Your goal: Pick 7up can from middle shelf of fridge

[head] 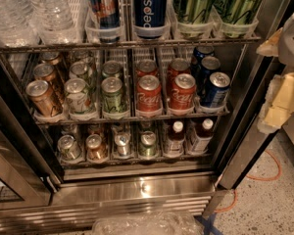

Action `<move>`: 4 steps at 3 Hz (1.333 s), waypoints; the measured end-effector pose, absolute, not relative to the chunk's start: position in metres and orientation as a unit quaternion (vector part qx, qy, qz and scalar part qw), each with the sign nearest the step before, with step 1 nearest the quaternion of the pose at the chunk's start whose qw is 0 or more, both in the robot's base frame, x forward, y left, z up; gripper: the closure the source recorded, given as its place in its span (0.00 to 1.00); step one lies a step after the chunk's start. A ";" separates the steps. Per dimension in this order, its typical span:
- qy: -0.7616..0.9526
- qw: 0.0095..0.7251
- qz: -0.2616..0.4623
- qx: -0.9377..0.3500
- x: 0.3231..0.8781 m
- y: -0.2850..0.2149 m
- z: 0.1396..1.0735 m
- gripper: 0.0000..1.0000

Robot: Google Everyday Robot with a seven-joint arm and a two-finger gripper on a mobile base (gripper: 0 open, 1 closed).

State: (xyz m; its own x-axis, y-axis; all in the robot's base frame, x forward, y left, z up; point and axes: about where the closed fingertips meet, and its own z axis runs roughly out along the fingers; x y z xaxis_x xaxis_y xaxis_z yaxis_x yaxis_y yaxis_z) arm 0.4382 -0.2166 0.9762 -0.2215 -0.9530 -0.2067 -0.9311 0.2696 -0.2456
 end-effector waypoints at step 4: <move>0.755 0.323 0.049 -0.568 0.436 -0.196 1.023 0.00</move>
Offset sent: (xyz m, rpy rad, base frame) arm -0.0073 0.0051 0.0037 0.1259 -0.0221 -0.0327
